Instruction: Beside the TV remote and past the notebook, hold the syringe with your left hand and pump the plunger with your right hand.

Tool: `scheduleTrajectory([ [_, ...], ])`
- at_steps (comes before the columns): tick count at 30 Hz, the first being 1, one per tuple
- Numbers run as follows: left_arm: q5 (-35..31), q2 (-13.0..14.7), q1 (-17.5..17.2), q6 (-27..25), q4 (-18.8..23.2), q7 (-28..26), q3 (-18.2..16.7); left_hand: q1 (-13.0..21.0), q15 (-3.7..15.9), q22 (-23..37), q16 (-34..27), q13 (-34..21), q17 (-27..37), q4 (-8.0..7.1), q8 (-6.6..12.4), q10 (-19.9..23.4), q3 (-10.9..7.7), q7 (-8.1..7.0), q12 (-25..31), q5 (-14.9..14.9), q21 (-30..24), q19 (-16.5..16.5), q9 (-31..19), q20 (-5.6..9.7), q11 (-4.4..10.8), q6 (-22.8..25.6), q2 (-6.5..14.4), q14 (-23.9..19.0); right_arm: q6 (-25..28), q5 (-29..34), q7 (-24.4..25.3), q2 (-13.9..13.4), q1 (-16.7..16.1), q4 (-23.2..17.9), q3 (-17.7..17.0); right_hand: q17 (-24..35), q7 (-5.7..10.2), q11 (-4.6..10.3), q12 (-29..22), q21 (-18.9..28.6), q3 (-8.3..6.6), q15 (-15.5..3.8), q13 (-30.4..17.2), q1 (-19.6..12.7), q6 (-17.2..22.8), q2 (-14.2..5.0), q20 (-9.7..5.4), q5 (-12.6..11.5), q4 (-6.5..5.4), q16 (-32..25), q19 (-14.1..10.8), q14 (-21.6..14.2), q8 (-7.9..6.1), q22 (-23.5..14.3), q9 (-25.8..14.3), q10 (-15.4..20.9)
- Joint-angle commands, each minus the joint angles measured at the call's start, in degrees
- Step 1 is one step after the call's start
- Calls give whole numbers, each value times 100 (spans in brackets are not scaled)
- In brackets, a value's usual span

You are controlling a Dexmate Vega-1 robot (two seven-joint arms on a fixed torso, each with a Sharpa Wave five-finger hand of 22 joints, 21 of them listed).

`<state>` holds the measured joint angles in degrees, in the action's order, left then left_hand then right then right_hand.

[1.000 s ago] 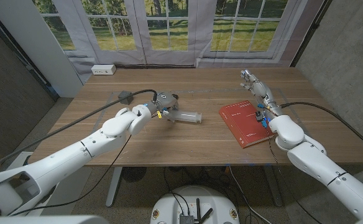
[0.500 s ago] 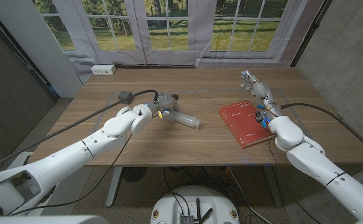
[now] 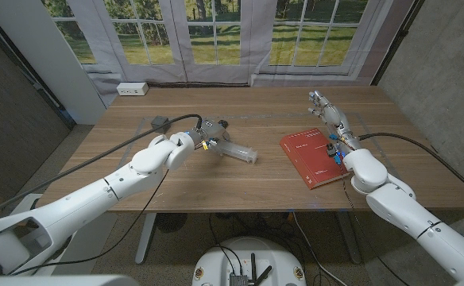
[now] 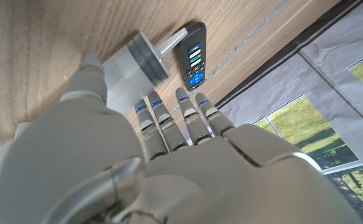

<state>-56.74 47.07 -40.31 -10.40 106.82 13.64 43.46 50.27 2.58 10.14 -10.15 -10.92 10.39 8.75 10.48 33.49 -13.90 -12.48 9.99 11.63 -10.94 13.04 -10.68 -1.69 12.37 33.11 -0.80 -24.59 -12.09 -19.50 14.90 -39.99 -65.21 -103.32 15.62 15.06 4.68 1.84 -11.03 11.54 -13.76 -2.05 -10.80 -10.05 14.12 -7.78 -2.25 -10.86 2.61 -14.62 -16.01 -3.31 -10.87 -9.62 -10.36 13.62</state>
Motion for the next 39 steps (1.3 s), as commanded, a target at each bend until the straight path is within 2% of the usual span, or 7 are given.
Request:
scheduleTrajectory([
  [1, 18, 25, -47, -101, 97, 153, -49, -55, 783, 0, -13, 10, -8, 0, 4, -249, 45, -3, 7, -2, -3, -62, -13, 0, -17, -181, -85, 135, 12, 26, 38, -15, -36, -43, -6, 18, 13, -9, -23, -34, -56, -35, -7, 48, 33, -59, 20, -11, -7, -41, -35, -37, -16, 3, 1, 14],
  [10, 181, 13, -23, -180, 143, 409, -101, -283, 509, -12, 21, 35, -34, -37, -3, -905, 141, 26, -6, -39, 30, -285, 1, -58, -85, -632, -216, 642, 23, 31, 43, -21, -48, -66, -8, 25, 21, 1, -23, -41, -67, -36, -7, 53, 37, -60, 19, -10, -5, -41, -35, -33, -15, 3, 1, 11],
  [15, 424, 23, 49, -169, 165, 681, -143, -551, 190, -33, 42, 46, -56, -76, -18, -1482, 176, 157, 5, -43, 88, -764, 14, -142, -432, -1059, -191, 1248, 36, 11, 27, -19, -43, -56, -2, 28, 14, -1, -22, -50, -74, -34, -8, 54, 33, -57, 35, -9, 0, -38, -22, -26, -13, 2, 1, 8],
  [18, 523, 47, 79, -145, 182, 758, -161, -649, 70, -40, 56, 50, -62, -92, -5, -1634, 185, 188, 13, -38, 94, -914, 18, -144, -521, -1140, -174, 1486, 42, 14, 33, -11, -34, -48, 4, 30, 19, -4, -18, -53, -77, -33, -8, 57, 26, -55, 33, -8, 1, -36, -18, -21, -9, 2, 1, -1],
  [34, 1345, 233, 198, 133, 253, 1141, -344, -998, -247, -46, 66, 66, -66, -120, -45, -2374, 232, 227, 3, -68, 105, -1469, 31, -266, -795, -1736, -178, 2208, 147, 39, 82, -9, 0, -78, 30, 41, 15, -4, -20, -61, -93, -29, -8, 67, 13, -51, 39, -6, 7, -33, -11, -13, -3, 1, 1, 0],
  [36, 1534, 268, 189, 168, 270, 1176, -406, -1107, -312, -43, 55, 67, -65, -150, -45, -2507, 250, 275, 4, -72, 98, -1567, 37, -282, -903, -1831, -164, 2324, 165, 46, 99, -6, -1, -86, 33, 43, 12, -7, -21, -62, -95, -31, -8, 68, 18, -51, 39, -6, 8, -33, -10, -12, -6, 1, 1, 1],
  [39, 1746, 330, 183, 217, 300, 1208, -473, -1195, -359, -41, 61, 68, -64, -171, -53, -2592, 259, 312, 15, -74, 102, -1670, 41, -321, -907, -1934, -141, 2460, 178, 51, 119, -2, -6, -94, 33, 44, 18, -8, -21, -64, -99, -30, -8, 69, 14, -52, 37, -6, 9, -32, -7, -9, -4, 1, 1, 2],
])
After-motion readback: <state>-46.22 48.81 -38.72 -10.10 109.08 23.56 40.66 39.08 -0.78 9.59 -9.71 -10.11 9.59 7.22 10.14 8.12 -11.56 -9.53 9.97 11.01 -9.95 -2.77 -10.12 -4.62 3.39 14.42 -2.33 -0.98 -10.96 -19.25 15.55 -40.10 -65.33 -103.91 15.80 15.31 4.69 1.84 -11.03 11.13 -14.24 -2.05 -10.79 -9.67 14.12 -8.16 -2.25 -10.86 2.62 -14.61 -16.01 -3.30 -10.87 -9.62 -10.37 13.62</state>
